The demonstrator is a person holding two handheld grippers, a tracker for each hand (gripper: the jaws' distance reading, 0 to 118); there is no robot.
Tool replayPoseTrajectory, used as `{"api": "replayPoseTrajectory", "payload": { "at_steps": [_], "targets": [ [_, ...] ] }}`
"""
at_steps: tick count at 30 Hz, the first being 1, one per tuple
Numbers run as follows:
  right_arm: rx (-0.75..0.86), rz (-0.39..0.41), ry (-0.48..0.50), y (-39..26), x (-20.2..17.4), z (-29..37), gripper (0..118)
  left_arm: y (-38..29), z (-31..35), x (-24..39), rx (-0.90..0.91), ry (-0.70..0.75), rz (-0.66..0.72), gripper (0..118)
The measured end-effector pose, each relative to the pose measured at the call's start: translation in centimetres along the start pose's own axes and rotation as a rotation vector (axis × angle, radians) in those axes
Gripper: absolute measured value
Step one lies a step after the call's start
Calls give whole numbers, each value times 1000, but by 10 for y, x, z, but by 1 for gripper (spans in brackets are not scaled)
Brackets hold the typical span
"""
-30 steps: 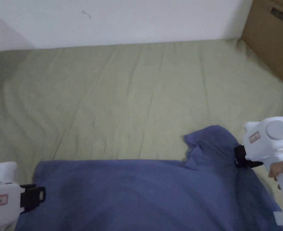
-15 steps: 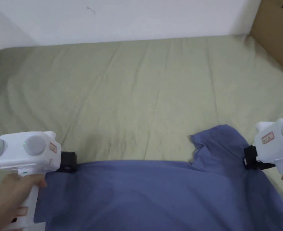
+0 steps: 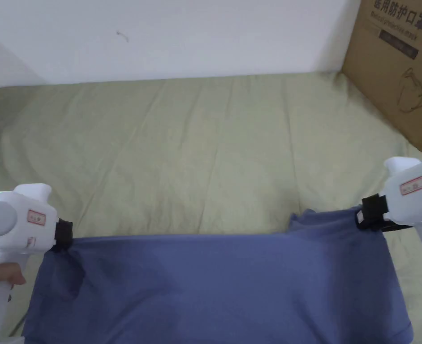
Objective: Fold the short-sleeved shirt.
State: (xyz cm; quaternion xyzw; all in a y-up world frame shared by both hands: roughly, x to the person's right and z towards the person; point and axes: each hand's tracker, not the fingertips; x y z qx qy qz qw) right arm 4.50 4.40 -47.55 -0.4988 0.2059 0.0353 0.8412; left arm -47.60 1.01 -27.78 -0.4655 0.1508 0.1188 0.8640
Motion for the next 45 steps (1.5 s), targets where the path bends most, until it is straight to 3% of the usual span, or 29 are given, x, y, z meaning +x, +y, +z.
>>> {"api": "replayPoseTrajectory", "payload": {
  "at_steps": [5,9,12,16,19,20,21,22,23,24,26,28,29,30,31,32,33,34,36,41,42,44,45],
  "targets": [
    [52,59,17,-61,-6,72,0,-64,80,-11,80,-24,-2,4],
    [0,104,27,-137,-9,93,0,-140,116,-17,83,-18,-12,4],
    [-128,77,45,-199,-5,74,0,-193,112,-23,-1,-6,1,4],
    [-126,12,-16,-260,8,44,0,-248,96,-29,17,-20,19,4],
    [-98,-112,19,-271,19,32,11,-265,87,-32,-2,-32,98,12],
    [-82,-100,16,-270,17,35,15,-267,85,-33,5,-20,108,16],
    [-70,-85,19,-269,15,38,31,-266,87,-34,4,2,118,32],
    [-62,-71,24,-264,9,46,67,-263,89,-37,0,6,119,70],
    [-39,-48,12,-260,4,52,94,-260,89,-44,0,3,122,98],
    [14,-28,-11,-256,-1,62,101,-259,95,-47,14,-10,139,116],
    [129,22,11,-245,-15,83,95,-254,112,-54,71,-75,186,117],
    [254,10,59,-237,-29,101,92,-247,125,-57,106,-82,236,117],
    [317,-9,116,-234,-33,106,83,-246,131,-59,120,-84,241,115],
    [352,-26,145,-231,-39,109,61,-246,136,-62,125,-101,242,105],
    [387,-27,162,-229,-48,111,24,-248,148,-59,140,-130,241,72],
    [416,-22,145,-228,-59,111,8,-250,151,-63,157,-139,253,34],
    [432,2,131,-228,-72,112,8,-251,151,-67,154,-147,261,2],
    [441,39,151,-227,-84,111,7,-253,149,-72,148,-150,269,0],
    [423,65,165,-227,-103,108,0,-260,142,-85,144,-158,283,0],
    [380,137,215,-226,-141,91,0,-263,130,-118,148,-258,395,0],
    [365,152,217,-227,-149,88,0,-261,124,-128,150,-334,433,8],
    [337,170,208,-227,-160,81,0,-254,115,-136,158,-504,512,70],
    [329,172,212,-228,-163,78,0,-251,106,-144,138,-567,538,92]
  ]
}}
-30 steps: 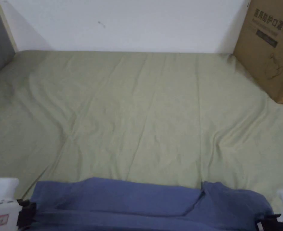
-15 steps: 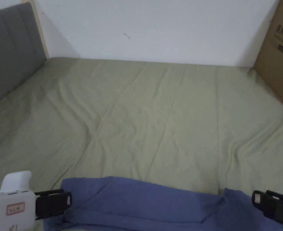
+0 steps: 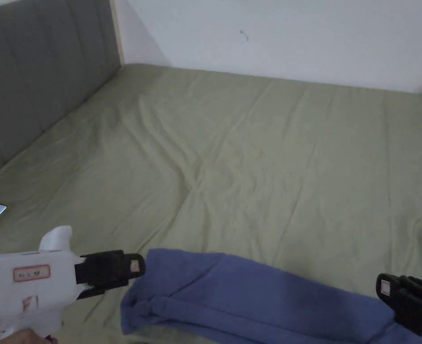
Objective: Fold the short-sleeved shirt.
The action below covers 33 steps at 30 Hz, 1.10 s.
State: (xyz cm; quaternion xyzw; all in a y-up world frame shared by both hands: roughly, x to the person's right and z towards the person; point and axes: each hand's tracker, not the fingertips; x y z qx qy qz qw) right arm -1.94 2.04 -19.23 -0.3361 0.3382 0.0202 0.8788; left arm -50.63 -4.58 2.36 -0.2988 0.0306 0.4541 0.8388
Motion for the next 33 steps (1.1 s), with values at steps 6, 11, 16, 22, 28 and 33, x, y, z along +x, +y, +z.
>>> {"api": "replayPoseTrajectory", "payload": {
  "at_steps": [6,11,16,22,28,33],
  "targets": [
    [-55,-5,-4,-2,-10,-14,0,3,-36,-40,-124,-107,126,107],
    [-78,-11,-20,1,-10,-23,0,5,-65,-72,-235,-190,192,107],
    [-81,-23,0,6,-19,-25,0,13,-80,-60,-299,-239,164,105],
    [-68,-60,38,11,-21,-21,0,11,-105,-45,-374,-58,63,4],
    [-44,-76,22,9,-5,0,0,15,-83,-22,-294,-23,79,4],
    [-5,-138,4,4,29,21,0,12,-66,89,-248,20,-14,4]
  ]
}}
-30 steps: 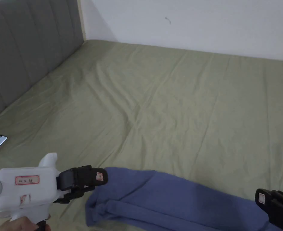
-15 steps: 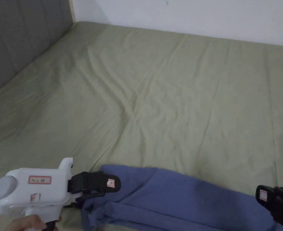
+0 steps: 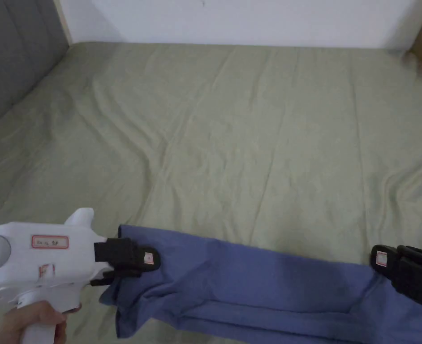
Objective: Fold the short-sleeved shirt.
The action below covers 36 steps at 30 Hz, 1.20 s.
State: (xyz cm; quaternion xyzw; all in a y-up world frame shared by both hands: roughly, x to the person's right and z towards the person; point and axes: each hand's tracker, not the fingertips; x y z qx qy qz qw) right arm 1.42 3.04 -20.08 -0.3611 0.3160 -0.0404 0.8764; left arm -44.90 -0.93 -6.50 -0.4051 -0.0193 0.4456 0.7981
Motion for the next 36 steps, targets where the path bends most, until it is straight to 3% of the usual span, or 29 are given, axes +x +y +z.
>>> {"api": "replayPoseTrajectory", "payload": {
  "at_steps": [3,7,11,13,14,15,16,17,18,23,25,26,27,28,29,31,36],
  "targets": [
    [32,-38,-9,-2,19,14,0,-3,-21,71,-14,-22,-127,4],
    [63,-94,-16,-5,48,31,0,-15,-98,138,-142,39,-278,4],
    [81,-154,-33,-9,75,46,0,-37,-188,165,-247,118,-271,4],
    [85,-177,-37,-10,88,51,0,-49,-223,173,-304,168,-389,6],
    [85,-181,-42,-11,92,53,0,-53,-236,173,-352,164,-395,13],
    [84,-183,-49,-11,95,54,0,-54,-244,173,-402,155,-392,32],
    [82,-185,-58,-12,99,55,0,-56,-248,173,-423,132,-347,71],
    [82,-188,-63,-13,101,56,0,-62,-243,178,-429,95,-338,98],
    [83,-192,-66,-14,104,57,0,-62,-241,179,-430,69,-339,114],
    [73,-231,-52,-20,108,50,0,-48,-198,179,-344,41,-347,118],
    [69,-223,-47,-21,105,48,0,-40,-178,173,-294,58,-325,110],
    [70,-217,-43,-22,103,47,0,-37,-168,167,-272,70,-327,95],
    [70,-213,-39,-22,102,46,0,-35,-160,160,-243,99,-326,70],
    [70,-207,-33,-23,103,45,0,-33,-155,155,-216,142,-323,23],
    [71,-204,-29,-23,102,45,0,-32,-155,150,-206,195,-319,6],
    [70,-205,-23,-22,102,44,0,-35,-161,139,-200,269,-316,6],
    [68,-207,-18,-25,102,48,0,-56,-194,139,-255,219,-285,2]
  ]
}}
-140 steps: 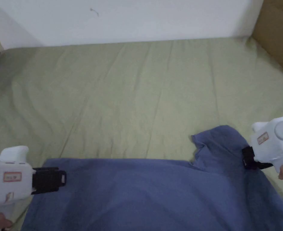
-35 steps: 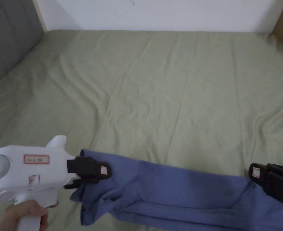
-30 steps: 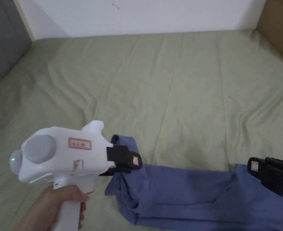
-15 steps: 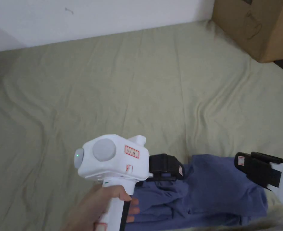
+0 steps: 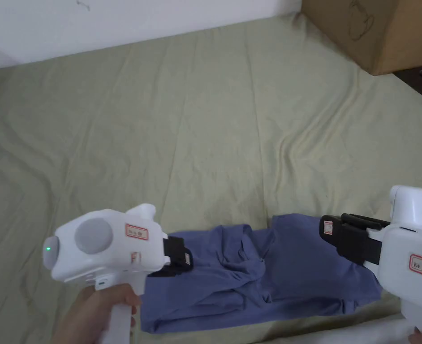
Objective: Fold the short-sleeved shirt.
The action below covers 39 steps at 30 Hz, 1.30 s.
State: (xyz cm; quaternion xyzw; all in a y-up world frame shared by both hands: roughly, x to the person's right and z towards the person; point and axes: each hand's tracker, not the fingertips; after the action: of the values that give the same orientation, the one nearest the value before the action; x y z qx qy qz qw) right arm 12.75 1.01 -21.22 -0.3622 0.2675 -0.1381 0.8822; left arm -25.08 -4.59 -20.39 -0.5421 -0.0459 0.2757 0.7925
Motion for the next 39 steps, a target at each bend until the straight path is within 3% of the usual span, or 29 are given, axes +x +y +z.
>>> {"api": "replayPoseTrajectory", "payload": {
  "at_steps": [9,12,17,21,26,28,29,35,39],
  "targets": [
    [15,-61,-27,-2,23,14,0,-21,-64,83,-111,-25,-211,2],
    [25,-33,-52,-3,18,18,0,-22,-55,92,-105,-55,-224,2],
    [26,-7,-37,-3,8,10,0,-27,-46,105,-159,-223,-267,2],
    [25,-1,-21,-4,3,10,0,-24,-16,82,-90,-273,-234,2],
    [19,25,-14,-4,-4,9,0,-6,29,-12,-34,-340,-40,43],
    [15,26,-11,-3,-6,5,0,-5,41,-50,-5,-309,22,104],
    [11,26,-10,-3,-7,3,0,-14,46,-52,19,-315,31,114],
    [-23,48,-4,-3,-23,-14,0,-11,39,-145,6,-435,226,115],
    [-45,69,-3,-3,-34,-25,0,-12,4,-152,-49,-424,266,115]
  ]
}}
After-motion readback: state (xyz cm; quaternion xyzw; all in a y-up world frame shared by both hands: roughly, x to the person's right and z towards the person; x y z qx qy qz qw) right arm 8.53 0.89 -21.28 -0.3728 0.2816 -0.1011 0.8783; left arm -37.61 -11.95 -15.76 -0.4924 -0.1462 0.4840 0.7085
